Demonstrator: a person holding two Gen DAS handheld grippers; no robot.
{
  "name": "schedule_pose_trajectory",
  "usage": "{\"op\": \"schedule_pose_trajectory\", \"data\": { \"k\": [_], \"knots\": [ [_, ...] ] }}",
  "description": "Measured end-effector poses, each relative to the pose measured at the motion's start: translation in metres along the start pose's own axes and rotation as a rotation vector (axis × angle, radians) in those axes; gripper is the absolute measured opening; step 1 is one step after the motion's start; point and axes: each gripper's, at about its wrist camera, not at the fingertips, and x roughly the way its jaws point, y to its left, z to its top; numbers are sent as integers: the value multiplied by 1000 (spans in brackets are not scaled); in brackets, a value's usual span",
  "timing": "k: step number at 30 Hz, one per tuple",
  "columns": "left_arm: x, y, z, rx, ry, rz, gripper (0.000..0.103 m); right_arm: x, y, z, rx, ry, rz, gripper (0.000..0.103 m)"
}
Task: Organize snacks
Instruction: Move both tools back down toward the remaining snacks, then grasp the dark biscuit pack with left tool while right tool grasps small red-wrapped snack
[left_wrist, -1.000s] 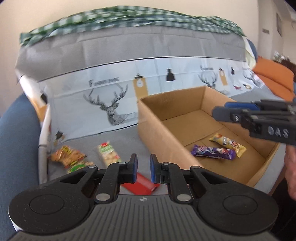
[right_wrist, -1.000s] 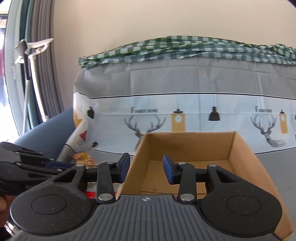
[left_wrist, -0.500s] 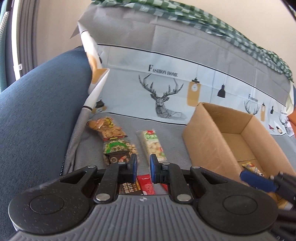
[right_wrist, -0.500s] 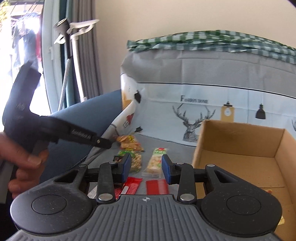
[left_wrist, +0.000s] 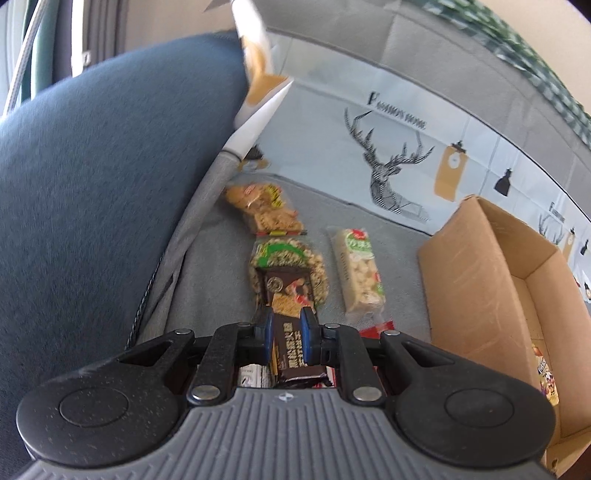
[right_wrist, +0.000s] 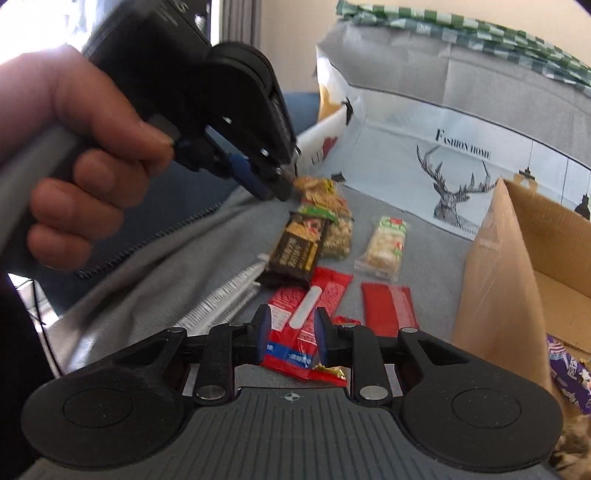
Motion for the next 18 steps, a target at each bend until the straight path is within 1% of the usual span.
{"op": "schedule_pose_trajectory", "data": {
  "k": [2, 4, 6, 8, 10, 11, 13, 15, 18],
  "knots": [
    [7, 3, 0, -27, 29, 3, 17, 8, -5, 1, 31, 22, -25, 27],
    [14, 4, 1, -44, 51, 3, 22, 14, -11, -1, 59, 51, -47, 27],
    [20, 2, 2, -53, 70, 10, 43, 20, -13, -2, 73, 75, -63, 27],
    [26, -1, 3, -55, 83, 14, 46, 28, -16, -3, 80, 100, -70, 28],
    [32, -4, 3, -52, 99, 19, 53, 33, -18, -4, 87, 125, -73, 30],
    [35, -5, 3, -49, 106, 22, 58, 37, -19, -5, 89, 134, -77, 31],
    [41, -9, 3, -40, 119, 32, 62, 41, -20, -5, 96, 151, -89, 33],
    [47, -12, 4, -32, 130, 39, 69, 46, -22, -6, 107, 163, -98, 34],
    [55, -17, 3, -22, 153, 43, 72, 50, -22, -7, 107, 178, -111, 35]
  ]
}}
